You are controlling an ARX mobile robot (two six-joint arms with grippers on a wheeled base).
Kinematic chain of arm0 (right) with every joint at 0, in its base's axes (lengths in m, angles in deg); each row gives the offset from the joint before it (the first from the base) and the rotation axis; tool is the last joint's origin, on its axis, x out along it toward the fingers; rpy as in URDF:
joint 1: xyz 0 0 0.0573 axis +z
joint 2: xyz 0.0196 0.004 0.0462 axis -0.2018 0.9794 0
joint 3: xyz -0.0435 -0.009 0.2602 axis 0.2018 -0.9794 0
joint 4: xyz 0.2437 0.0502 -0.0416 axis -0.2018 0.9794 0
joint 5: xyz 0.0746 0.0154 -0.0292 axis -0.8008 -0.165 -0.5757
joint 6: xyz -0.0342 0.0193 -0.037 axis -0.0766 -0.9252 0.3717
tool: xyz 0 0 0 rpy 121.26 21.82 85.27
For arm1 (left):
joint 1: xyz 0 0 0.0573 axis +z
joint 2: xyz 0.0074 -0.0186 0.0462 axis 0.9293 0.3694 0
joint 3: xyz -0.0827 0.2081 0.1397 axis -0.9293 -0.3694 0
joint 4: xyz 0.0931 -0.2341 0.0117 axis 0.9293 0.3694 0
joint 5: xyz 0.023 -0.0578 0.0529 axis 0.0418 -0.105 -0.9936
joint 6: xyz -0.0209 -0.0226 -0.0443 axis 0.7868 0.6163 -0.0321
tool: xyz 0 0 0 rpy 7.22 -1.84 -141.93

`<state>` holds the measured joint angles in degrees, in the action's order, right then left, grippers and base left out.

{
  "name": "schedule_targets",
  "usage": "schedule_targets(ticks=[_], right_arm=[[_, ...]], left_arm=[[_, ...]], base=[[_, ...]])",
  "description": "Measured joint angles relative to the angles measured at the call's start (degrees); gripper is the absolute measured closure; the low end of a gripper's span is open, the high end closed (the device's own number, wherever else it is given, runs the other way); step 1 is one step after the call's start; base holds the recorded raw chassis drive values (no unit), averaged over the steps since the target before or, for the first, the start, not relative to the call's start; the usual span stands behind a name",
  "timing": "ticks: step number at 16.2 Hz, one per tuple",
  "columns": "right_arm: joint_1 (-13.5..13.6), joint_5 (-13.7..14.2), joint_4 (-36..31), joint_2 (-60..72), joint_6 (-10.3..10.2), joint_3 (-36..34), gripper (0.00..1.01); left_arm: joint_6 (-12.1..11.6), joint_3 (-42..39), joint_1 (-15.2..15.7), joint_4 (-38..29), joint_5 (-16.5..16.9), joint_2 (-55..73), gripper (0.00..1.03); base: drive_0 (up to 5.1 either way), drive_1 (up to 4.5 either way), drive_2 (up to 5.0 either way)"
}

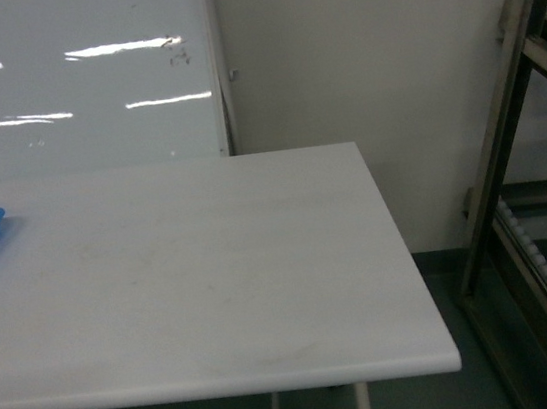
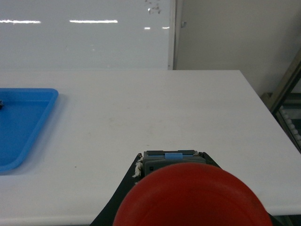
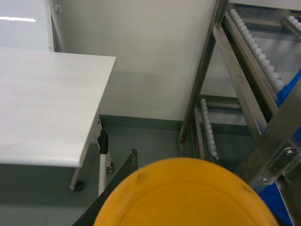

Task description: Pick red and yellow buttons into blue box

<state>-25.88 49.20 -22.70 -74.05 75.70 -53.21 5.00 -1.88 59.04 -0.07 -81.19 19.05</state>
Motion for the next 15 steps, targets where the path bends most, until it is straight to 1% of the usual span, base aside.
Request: schedule_targets(ticks=[15], right_arm=[[0.0, 0.0, 0.0, 0.0, 0.0, 0.0, 0.66]], left_arm=[[0.0, 0.0, 0.0, 0.0, 0.0, 0.1, 0.77]], base=[[4.7, -3.85, -0.5]])
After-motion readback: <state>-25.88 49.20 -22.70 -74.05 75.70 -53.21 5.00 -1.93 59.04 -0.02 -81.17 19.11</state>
